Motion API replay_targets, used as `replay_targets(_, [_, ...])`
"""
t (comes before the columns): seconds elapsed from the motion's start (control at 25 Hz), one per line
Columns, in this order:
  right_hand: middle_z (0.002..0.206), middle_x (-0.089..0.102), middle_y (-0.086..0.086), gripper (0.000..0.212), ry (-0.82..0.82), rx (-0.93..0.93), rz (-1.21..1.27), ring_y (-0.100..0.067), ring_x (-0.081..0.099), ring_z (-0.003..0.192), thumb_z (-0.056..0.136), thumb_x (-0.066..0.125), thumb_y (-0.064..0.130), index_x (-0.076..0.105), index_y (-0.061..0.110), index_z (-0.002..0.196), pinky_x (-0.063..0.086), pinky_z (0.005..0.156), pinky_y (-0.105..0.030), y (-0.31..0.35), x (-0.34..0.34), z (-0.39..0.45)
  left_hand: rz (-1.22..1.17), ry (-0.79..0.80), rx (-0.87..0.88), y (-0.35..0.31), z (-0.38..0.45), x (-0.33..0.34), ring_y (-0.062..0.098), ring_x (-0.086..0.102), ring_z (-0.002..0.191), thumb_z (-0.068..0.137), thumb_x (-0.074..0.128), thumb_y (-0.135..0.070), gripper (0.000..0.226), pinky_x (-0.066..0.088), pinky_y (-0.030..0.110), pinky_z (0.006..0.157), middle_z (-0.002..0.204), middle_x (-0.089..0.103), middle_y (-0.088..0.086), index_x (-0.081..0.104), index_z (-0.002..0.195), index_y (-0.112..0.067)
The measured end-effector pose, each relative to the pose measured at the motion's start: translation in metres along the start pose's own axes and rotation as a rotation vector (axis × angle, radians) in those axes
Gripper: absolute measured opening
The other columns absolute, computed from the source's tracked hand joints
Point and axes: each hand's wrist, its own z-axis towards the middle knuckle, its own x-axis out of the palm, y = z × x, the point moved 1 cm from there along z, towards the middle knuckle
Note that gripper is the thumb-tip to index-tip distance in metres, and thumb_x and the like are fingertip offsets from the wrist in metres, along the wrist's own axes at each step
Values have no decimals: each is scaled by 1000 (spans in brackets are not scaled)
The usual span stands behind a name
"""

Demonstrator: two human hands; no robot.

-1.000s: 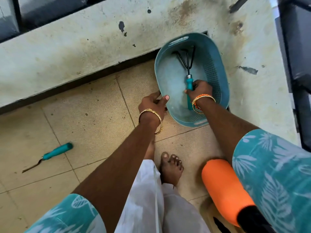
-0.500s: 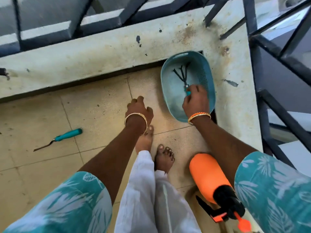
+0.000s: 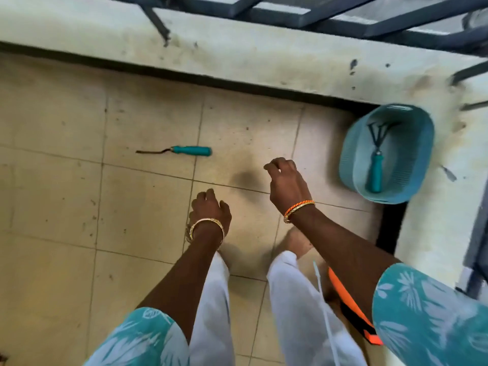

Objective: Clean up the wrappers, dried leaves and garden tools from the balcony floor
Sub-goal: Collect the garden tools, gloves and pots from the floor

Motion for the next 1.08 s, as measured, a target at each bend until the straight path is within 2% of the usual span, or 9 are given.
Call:
replay_targets(0.2, [122,51,-16,43,104,-53,-92,-34,45,111,82,45,-8,53,2,123,46,81,-43,60,76,53,-136,-17,-108,95,49,2,35,38,127,95,47,-21,52,37,42,97,138,42,18,32,142,-5])
replay_targets(0.48, [125,47,-20,40,96,-230,-221,-36,43,113,89,47,4,48,1,129,44,84,-44,127,170,158,-334,-167,-73,191,147,15,33,47,121,95,47,-15,46,40,40,97,133,49,16,39,139,-7])
replay_targets(0.6, [125,46,-22,41,95,-274,-271,-37,43,113,88,51,10,48,1,128,43,85,-45,139,200,181,-414,-195,-78,204,176,23,33,51,115,94,48,-15,43,43,39,95,128,52,17,43,136,-7])
replay_targets(0.84, [120,51,-21,30,71,-229,-342,-36,41,114,92,45,7,51,0,121,41,85,-43,151,223,202,-518,-181,-128,207,195,31,32,53,114,93,50,-13,40,42,34,94,124,54,17,47,132,-5])
replay_targets(0.96, [120,50,-20,31,119,-170,-283,-34,40,116,90,48,10,52,0,120,41,86,-41,146,209,191,-524,-141,-132,202,186,23,33,53,114,93,51,-14,41,44,38,95,126,54,17,47,133,-5])
replay_targets(1.08, [117,51,-20,33,123,-47,-100,-34,42,112,87,56,14,53,0,117,41,85,-39,142,181,160,-480,-101,-108,190,164,0,33,51,116,93,51,-16,45,44,41,95,129,52,16,44,135,-6])
